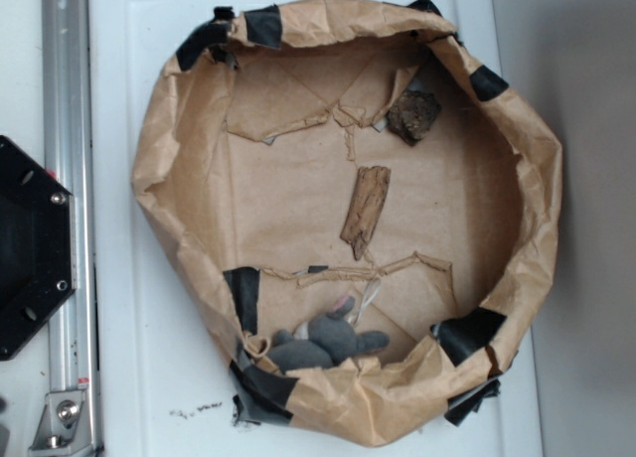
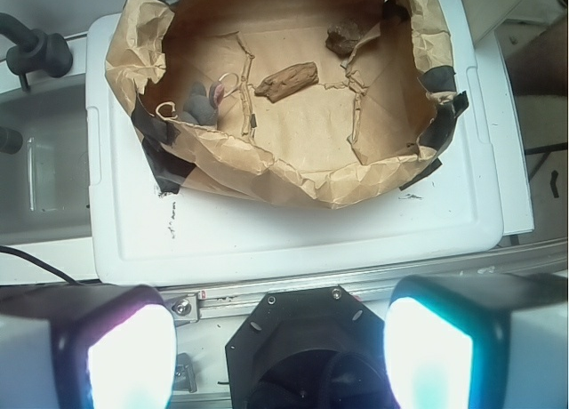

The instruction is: Grab the gray animal.

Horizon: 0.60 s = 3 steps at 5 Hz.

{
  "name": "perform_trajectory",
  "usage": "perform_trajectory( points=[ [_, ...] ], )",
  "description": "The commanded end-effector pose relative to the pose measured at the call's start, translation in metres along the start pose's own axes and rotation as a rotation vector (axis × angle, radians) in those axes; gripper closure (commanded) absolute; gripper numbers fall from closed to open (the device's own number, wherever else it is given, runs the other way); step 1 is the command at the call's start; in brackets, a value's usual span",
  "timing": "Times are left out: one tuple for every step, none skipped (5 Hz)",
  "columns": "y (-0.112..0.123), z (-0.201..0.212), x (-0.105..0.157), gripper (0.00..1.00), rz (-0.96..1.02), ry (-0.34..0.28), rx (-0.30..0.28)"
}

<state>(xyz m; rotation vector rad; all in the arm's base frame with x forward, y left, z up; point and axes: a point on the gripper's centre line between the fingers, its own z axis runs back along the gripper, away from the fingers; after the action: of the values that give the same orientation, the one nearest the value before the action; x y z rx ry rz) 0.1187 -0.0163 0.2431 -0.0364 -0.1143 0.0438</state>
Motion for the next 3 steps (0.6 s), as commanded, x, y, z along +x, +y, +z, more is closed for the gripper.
perform_trajectory(
  points=[
    [0.0, 0.0, 0.0, 0.0, 0.0, 0.0, 0.0],
    [0.0, -0.039, 0.046, 0.0, 0.175, 0.076, 0.021],
    [-0.003, -0.073, 0.087, 0.0, 0.366, 0.167, -0.053]
  ],
)
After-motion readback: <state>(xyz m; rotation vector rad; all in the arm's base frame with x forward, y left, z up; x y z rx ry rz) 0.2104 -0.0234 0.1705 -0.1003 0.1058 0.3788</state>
